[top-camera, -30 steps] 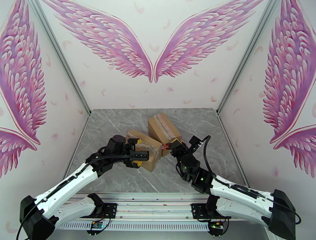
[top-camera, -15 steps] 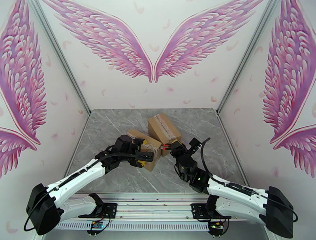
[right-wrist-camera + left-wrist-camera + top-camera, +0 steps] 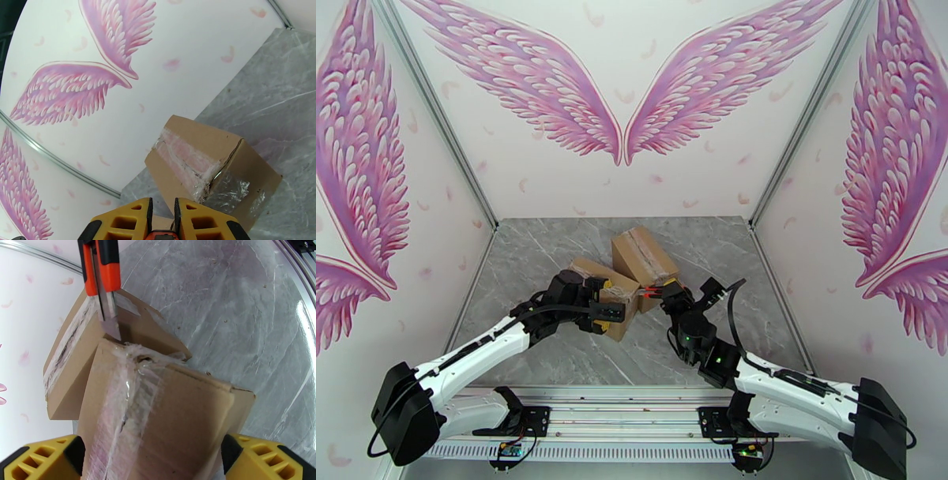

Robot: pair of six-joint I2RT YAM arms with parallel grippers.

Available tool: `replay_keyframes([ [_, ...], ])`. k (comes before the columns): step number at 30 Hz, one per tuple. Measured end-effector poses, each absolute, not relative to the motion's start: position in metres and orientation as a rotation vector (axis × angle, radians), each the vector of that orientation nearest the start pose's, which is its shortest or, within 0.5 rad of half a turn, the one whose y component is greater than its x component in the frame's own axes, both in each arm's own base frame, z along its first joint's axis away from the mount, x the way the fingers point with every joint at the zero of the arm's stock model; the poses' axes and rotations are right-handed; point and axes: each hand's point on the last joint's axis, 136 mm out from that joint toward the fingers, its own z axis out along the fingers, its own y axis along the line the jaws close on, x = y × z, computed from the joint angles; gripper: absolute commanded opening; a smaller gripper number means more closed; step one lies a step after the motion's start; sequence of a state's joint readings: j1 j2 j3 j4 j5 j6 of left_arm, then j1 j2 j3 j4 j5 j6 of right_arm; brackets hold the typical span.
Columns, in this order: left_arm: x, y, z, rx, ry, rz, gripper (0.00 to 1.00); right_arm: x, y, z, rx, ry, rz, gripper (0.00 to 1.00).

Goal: Unpack the express box

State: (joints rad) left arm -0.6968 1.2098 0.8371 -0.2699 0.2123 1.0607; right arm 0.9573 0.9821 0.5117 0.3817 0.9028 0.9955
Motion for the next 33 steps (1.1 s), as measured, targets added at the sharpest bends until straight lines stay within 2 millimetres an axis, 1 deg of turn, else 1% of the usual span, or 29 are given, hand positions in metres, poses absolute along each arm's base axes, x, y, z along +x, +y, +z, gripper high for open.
replay_keyframes([
  [4,0.261,-0.265,0.182,1.758,1.317,-0.034,0.96,0.283,0.167,0.257,0.721,1.523,0.747,0.00],
  [8,0.262,-0.265,0.182,1.749,1.321,-0.033,0.97,0.285,0.170,0.250,0.726,1.537,0.739,0.00],
  [14,0.263,-0.265,0.176,1.734,1.328,-0.030,0.97,0.288,0.174,0.245,0.742,1.534,0.752,0.00],
  [19,0.264,-0.264,0.173,1.717,1.339,-0.030,0.95,0.290,0.176,0.245,0.757,1.522,0.771,0.00],
  [29,0.269,-0.263,0.173,1.670,1.365,-0.044,0.88,0.290,0.175,0.242,0.779,1.509,0.789,0.00],
  [33,0.269,-0.262,0.174,1.665,1.371,-0.058,0.83,0.292,0.175,0.239,0.803,1.502,0.797,0.00],
])
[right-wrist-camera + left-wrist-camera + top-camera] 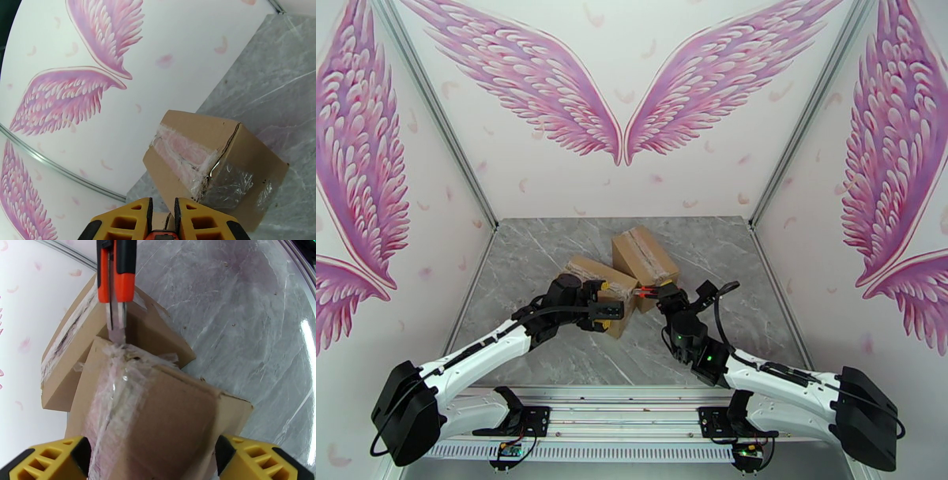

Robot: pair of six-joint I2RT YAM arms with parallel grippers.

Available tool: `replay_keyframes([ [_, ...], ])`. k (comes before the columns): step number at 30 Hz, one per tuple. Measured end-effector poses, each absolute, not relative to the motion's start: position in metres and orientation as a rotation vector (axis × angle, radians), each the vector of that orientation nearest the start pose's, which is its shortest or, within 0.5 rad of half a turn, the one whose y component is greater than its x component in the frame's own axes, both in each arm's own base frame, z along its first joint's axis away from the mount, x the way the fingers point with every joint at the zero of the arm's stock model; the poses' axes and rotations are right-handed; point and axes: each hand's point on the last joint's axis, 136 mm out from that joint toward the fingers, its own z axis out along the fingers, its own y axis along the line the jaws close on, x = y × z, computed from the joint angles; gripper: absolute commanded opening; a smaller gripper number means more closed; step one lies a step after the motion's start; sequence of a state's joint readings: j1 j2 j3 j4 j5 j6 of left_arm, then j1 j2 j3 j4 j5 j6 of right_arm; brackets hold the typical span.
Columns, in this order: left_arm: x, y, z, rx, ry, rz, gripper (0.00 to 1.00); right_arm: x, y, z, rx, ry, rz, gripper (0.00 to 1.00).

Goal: Unpack the express box

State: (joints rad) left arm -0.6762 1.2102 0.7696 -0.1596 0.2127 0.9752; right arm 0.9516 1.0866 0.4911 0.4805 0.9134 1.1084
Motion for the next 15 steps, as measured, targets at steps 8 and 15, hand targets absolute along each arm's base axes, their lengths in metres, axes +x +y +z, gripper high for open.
replay_keyframes([
  [8,0.268,-0.262,0.170,1.658,1.375,-0.071,0.71,0.296,0.175,0.232,0.855,1.485,0.845,0.00],
  [15,0.267,-0.264,0.163,1.653,1.388,-0.089,0.63,0.296,0.177,0.227,0.880,1.500,0.904,0.00],
])
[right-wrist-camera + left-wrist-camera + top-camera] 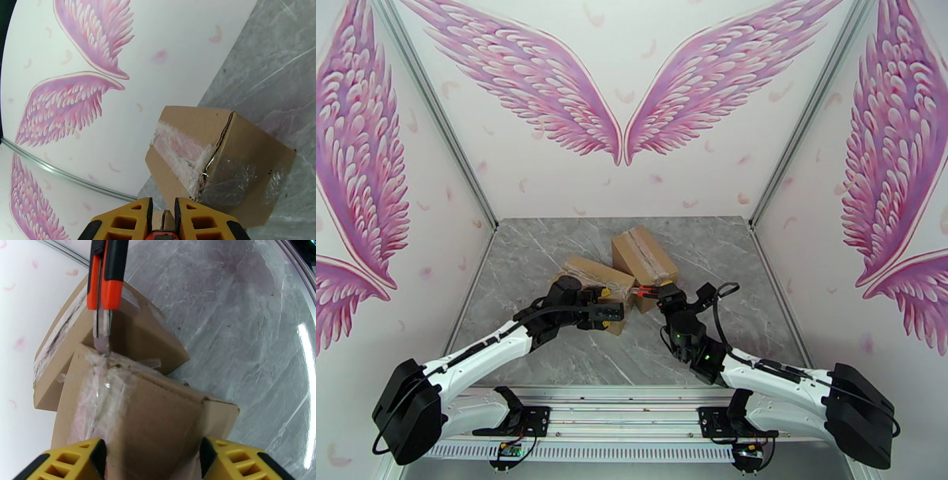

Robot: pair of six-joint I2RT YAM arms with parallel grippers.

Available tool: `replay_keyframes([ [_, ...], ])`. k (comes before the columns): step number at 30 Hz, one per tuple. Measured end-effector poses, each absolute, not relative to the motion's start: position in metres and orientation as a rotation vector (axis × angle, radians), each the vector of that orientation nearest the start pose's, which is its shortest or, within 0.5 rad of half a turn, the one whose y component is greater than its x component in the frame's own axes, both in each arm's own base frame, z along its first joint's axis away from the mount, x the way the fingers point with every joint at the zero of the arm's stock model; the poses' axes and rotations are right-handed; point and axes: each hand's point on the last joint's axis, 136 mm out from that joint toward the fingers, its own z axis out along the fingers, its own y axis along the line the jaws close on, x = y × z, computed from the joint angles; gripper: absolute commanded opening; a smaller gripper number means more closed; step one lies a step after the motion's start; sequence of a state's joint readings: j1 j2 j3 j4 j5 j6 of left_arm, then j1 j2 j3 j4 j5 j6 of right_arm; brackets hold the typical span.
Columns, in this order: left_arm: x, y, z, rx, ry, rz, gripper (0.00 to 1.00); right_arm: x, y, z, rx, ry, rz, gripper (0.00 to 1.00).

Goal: Unpack the express box

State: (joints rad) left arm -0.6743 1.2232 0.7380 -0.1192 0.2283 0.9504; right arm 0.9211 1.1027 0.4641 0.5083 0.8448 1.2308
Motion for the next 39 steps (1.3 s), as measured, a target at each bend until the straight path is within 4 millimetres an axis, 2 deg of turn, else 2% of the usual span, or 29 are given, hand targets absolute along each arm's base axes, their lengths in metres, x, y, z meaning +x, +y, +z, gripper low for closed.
replay_keyframes([
  [19,0.267,-0.267,0.161,1.625,1.422,-0.136,0.61,0.288,0.174,0.214,0.951,1.612,1.005,0.00],
  [23,0.264,-0.265,0.163,1.615,1.441,-0.146,0.58,0.285,0.177,0.219,0.939,1.667,1.021,0.00],
  [28,0.252,-0.261,0.175,1.579,1.468,-0.180,0.55,0.279,0.173,0.228,0.908,1.719,1.041,0.00],
  [32,0.244,-0.254,0.197,1.493,1.488,-0.177,0.55,0.274,0.167,0.228,0.865,1.773,1.038,0.00],
  [35,0.231,-0.258,0.213,1.455,1.469,-0.196,0.55,0.275,0.171,0.224,0.822,1.827,1.055,0.00],
  [38,0.215,-0.264,0.217,1.467,1.460,-0.222,0.60,0.278,0.176,0.221,0.794,1.864,1.064,0.00],
  [39,0.212,-0.264,0.216,1.477,1.463,-0.227,0.65,0.279,0.177,0.221,0.787,1.870,1.064,0.00],
])
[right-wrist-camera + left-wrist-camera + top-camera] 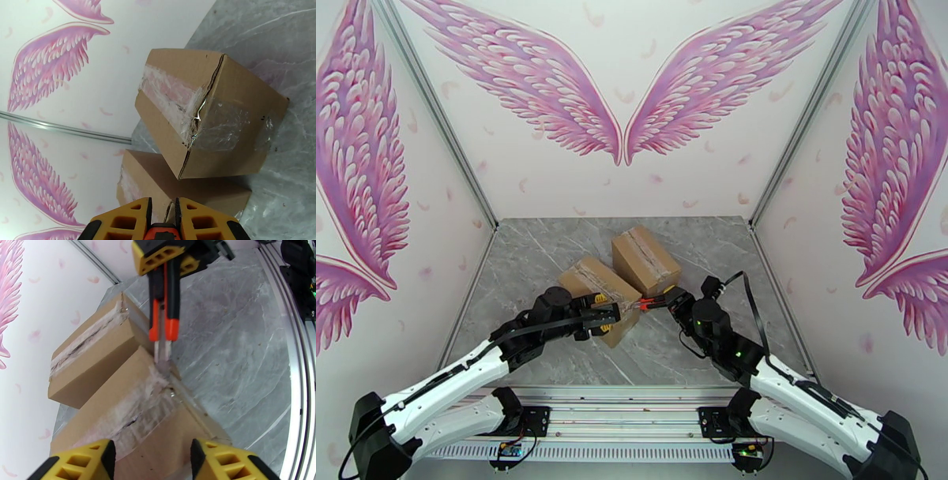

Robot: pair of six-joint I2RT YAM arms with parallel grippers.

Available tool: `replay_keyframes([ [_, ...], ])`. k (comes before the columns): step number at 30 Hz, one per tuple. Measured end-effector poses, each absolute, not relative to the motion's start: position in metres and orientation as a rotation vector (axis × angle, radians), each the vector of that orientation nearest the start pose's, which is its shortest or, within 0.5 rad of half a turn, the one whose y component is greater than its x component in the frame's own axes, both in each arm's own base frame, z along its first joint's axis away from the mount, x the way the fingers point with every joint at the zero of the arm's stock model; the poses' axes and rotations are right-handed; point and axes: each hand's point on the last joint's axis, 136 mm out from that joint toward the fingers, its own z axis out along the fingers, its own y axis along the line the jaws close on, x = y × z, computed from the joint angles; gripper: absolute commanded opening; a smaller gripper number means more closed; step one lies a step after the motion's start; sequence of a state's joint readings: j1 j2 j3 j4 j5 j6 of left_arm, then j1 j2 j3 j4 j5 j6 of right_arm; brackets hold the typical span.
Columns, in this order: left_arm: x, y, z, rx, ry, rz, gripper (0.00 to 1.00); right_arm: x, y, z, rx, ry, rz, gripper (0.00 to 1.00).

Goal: Unpack the express box

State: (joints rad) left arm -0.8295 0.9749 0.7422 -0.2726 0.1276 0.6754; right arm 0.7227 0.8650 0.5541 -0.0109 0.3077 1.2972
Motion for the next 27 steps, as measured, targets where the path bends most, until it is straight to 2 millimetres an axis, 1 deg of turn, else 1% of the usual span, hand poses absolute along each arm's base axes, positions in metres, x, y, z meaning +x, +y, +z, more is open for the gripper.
replay_keyframes([
  [1,0.211,-0.263,0.214,1.486,1.472,-0.220,0.71,0.280,0.177,0.222,0.780,1.871,1.062,0.00],
  [2,0.211,-0.261,0.212,1.491,1.482,-0.211,0.74,0.281,0.176,0.223,0.776,1.871,1.058,0.00],
  [4,0.216,-0.255,0.210,1.482,1.504,-0.177,0.77,0.282,0.176,0.226,0.761,1.870,1.048,0.00],
  [6,0.228,-0.245,0.214,1.436,1.551,-0.144,0.79,0.282,0.176,0.227,0.747,1.868,1.040,0.00],
  [8,0.250,-0.236,0.227,1.340,1.618,-0.115,0.82,0.284,0.177,0.228,0.736,1.866,1.030,0.00],
  [9,0.263,-0.232,0.237,1.282,1.647,-0.106,0.83,0.285,0.177,0.228,0.731,1.862,1.025,0.00],
  [13,0.312,-0.227,0.272,1.060,1.754,-0.113,0.84,0.297,0.184,0.228,0.721,1.837,1.023,0.00],
  [15,0.334,-0.223,0.279,0.960,1.817,-0.124,0.84,0.302,0.188,0.228,0.719,1.825,1.025,0.00],
  [17,0.358,-0.210,0.277,0.841,1.903,-0.127,0.82,0.307,0.190,0.231,0.716,1.815,1.020,0.00],
  [18,0.370,-0.199,0.272,0.773,1.957,-0.124,0.82,0.308,0.190,0.231,0.719,1.808,1.018,0.00],
  [19,0.381,-0.187,0.265,0.704,2.013,-0.124,0.81,0.309,0.189,0.231,0.723,1.802,1.013,0.00],
  [21,0.395,-0.163,0.249,0.579,2.110,-0.123,0.81,0.309,0.188,0.233,0.729,1.789,1.008,0.00],
  [23,0.401,-0.141,0.233,0.458,2.199,-0.126,0.80,0.309,0.188,0.234,0.736,1.777,0.996,0.00],
  [25,0.405,-0.122,0.221,0.338,2.267,-0.146,0.78,0.307,0.189,0.235,0.739,1.767,0.986,0.00],
  [27,0.406,-0.113,0.213,0.257,2.306,-0.189,0.77,0.305,0.190,0.235,0.743,1.761,0.980,0.00],
])
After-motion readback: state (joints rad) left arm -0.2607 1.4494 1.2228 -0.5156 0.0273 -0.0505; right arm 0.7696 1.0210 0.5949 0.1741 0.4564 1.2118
